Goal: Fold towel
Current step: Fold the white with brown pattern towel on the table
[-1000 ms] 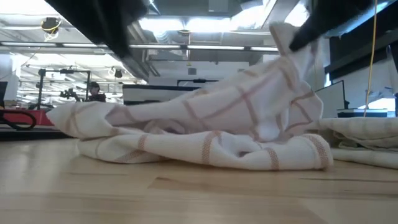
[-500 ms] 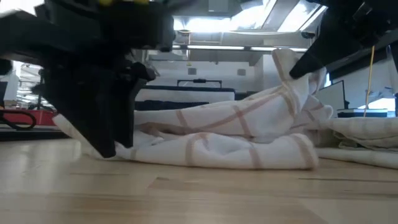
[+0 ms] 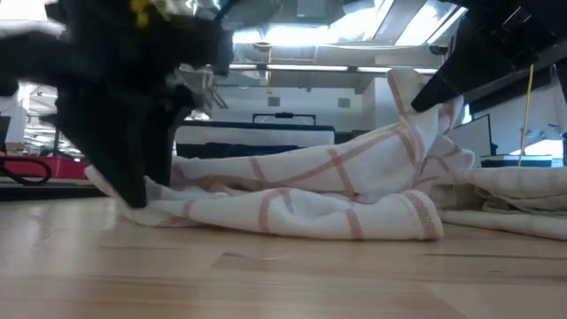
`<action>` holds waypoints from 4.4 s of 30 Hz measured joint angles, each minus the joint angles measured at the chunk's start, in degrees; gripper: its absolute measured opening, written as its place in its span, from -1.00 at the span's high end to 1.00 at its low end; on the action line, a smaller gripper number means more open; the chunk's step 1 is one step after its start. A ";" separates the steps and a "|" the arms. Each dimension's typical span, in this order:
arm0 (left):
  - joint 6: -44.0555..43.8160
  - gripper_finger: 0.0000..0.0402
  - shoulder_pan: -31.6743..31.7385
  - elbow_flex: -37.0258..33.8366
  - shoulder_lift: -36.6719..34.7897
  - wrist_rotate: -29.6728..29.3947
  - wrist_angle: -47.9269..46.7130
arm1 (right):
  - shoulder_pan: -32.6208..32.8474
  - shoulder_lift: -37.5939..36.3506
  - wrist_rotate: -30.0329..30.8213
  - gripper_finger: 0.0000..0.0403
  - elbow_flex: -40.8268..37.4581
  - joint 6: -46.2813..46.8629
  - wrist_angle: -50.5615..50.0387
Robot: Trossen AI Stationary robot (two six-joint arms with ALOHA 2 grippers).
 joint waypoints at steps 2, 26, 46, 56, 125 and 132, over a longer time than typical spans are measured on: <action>-0.01 0.29 0.06 -0.78 0.02 -0.11 -0.06 | 0.00 0.00 0.00 0.96 0.00 -0.12 0.00; 0.33 0.65 0.32 -0.44 -0.24 -0.48 0.85 | 0.00 0.00 0.11 0.96 0.00 -0.51 0.40; -12.24 0.99 -8.51 8.38 -19.17 -18.97 -14.13 | -0.02 -1.30 6.30 0.96 7.24 -11.62 -2.01; -4.54 0.99 -15.10 8.38 -38.84 -42.20 -11.91 | -0.04 -10.39 17.94 0.96 18.77 -34.67 -4.11; 65.89 0.99 -38.32 9.94 -35.41 -48.80 85.01 | 20.28 -13.40 9.64 0.98 46.10 -63.10 17.39; 80.74 0.99 -39.94 18.11 -34.25 -47.00 90.18 | 23.16 -10.70 19.49 0.98 55.32 -74.19 21.52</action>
